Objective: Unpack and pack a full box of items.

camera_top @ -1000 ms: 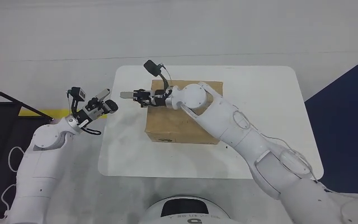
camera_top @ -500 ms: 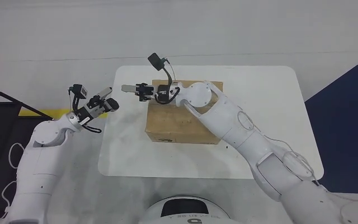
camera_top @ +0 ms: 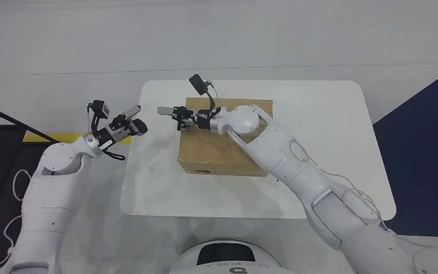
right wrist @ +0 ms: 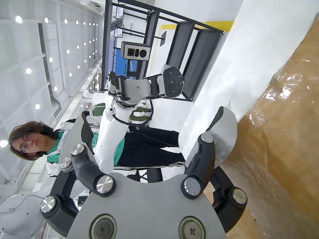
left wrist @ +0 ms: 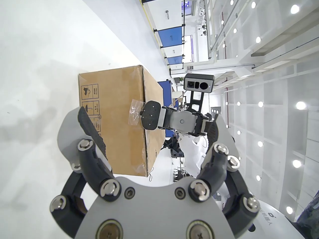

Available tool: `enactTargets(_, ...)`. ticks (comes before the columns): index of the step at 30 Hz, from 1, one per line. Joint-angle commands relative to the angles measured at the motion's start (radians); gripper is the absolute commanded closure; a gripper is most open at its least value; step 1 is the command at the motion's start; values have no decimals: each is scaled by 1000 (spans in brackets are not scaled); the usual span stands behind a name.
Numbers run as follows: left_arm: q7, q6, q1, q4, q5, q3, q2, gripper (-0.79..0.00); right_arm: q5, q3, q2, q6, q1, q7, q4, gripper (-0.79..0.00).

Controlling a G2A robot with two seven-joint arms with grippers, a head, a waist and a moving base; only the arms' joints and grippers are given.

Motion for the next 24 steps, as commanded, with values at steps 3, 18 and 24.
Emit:
enactTargets(3, -6, 5, -5, 2, 5, 1, 0, -785, 44, 40, 3, -94, -17, 7, -35, -785)
enactTargets(18, -59, 34, -70, 10, 64, 31, 2, -785, -134, 503, 154, -180, -416, 3, -561, -785)
enactTargets(24, -80, 32, -91, 0, 78, 39, 2, -785, -117, 700, 187, -247, -595, -70, -620, -785)
